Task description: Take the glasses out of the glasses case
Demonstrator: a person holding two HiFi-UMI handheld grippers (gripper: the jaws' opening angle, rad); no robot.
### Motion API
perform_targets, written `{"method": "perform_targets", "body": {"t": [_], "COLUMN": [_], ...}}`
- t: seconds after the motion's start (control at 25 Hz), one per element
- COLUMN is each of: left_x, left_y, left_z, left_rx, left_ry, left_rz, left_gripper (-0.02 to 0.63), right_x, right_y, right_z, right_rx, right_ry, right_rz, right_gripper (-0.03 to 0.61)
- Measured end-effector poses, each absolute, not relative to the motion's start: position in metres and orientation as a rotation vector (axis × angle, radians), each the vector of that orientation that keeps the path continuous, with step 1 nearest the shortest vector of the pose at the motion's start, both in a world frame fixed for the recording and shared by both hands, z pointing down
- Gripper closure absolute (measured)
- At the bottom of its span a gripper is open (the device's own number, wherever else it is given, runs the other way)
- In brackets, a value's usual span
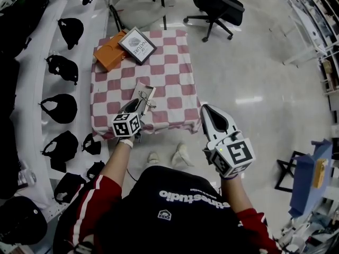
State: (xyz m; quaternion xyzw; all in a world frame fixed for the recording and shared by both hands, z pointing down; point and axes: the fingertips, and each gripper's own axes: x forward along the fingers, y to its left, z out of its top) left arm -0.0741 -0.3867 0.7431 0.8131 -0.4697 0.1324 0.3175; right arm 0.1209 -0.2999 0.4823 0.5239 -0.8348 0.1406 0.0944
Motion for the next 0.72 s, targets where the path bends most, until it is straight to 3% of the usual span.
{"method": "perform_targets", "body": {"t": [0.72], "left_x": [-0.078], "left_y": [-0.413], "left_z": [0.824], "left_rx": [1.939], "left_ry": [-1.274], "left_rz": [0.469], "left_gripper": [0.52], "right_x": [0.138], "right_y": [-0.321], "right_z": [0.508], "right_rx": [1.553], "right_ry": [-2.413], "right_rz": [0.479], "right_gripper": [0.581]}}
